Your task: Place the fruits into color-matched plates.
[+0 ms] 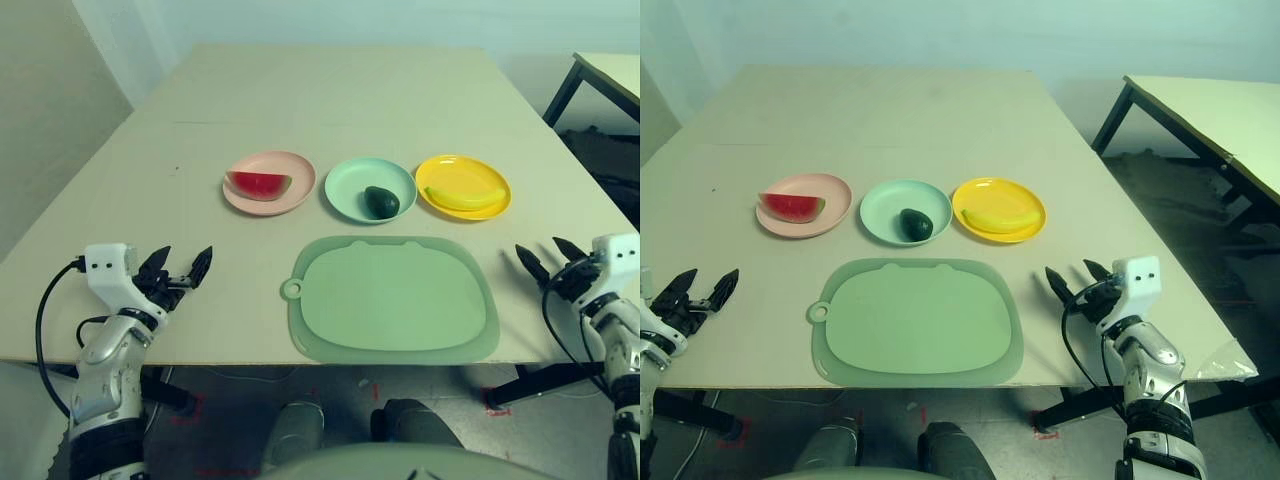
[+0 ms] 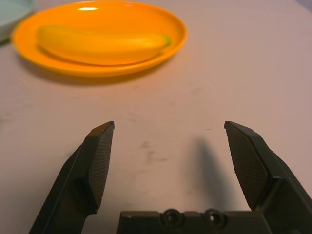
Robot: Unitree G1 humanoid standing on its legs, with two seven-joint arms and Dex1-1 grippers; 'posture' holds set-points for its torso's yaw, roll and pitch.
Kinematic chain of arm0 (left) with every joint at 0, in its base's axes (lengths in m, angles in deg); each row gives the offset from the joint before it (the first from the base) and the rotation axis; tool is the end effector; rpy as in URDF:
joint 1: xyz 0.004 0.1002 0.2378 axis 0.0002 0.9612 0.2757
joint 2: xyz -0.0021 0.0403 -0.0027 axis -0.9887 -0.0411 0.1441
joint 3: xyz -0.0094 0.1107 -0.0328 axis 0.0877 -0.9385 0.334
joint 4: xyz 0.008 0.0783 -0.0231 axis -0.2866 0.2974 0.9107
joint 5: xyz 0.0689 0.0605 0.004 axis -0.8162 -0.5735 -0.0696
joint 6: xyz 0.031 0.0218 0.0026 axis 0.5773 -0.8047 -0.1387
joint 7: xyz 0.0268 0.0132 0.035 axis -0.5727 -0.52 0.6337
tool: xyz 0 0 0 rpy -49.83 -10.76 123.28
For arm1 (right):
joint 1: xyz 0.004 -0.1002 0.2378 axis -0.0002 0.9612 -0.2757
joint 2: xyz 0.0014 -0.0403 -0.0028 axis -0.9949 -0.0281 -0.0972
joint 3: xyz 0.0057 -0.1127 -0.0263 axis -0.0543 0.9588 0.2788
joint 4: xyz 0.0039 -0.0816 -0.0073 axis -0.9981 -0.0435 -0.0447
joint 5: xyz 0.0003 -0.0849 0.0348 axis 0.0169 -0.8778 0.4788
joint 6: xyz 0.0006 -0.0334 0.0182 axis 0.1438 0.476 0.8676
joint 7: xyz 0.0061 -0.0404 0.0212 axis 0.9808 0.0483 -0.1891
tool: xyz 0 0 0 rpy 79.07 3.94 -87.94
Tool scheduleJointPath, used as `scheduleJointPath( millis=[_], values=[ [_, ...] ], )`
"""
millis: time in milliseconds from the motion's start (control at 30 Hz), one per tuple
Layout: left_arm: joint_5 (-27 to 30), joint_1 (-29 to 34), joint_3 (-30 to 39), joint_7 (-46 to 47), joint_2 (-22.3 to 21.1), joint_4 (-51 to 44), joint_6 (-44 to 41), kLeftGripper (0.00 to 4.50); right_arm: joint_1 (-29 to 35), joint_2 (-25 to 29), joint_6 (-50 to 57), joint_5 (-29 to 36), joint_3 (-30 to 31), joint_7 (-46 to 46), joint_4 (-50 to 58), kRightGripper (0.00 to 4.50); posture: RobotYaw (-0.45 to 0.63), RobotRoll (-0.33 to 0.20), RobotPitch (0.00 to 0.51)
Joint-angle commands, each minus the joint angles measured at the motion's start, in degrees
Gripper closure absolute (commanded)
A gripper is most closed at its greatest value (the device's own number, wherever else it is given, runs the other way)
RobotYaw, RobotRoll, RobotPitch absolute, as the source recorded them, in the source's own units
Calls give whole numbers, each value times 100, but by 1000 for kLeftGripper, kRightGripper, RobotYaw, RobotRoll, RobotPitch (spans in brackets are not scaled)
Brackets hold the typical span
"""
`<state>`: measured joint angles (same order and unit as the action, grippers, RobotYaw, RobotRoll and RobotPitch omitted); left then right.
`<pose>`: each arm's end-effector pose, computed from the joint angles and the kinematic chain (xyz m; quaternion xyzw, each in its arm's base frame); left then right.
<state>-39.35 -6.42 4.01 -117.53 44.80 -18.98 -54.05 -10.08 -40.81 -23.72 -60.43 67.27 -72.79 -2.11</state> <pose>0.1607 0.3266 0.0569 0.0137 0.0586 -0.0169 0.9980 0.2083 -0.3503 0.0401 -0.0487 0.0433 0.0790 0.9947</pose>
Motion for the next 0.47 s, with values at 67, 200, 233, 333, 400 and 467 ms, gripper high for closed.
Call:
scheduleJointPath(
  millis=[67,200,233,333,400,467],
  values=[
    [17,7,-58,3,-114,66,113,44,-405,216,-295,-137,-45,6,-694,0,67,0,58],
    [49,35,0,11,-187,58,164,44,-632,236,-483,-204,-2,14,-1110,0,99,0,54],
    [57,34,14,7,-212,68,177,44,-656,222,-516,-215,4,31,-1160,0,101,0,55],
    [89,26,40,10,-291,68,184,44,-662,148,-592,-250,17,71,-1259,0,101,0,54],
    [111,8,33,15,-328,99,189,44,-661,107,-612,-266,12,87,-1284,0,101,0,53],
    [119,-25,-6,21,-345,129,192,44,-662,76,-636,-267,2,87,-1306,0,100,0,48]
  ],
)
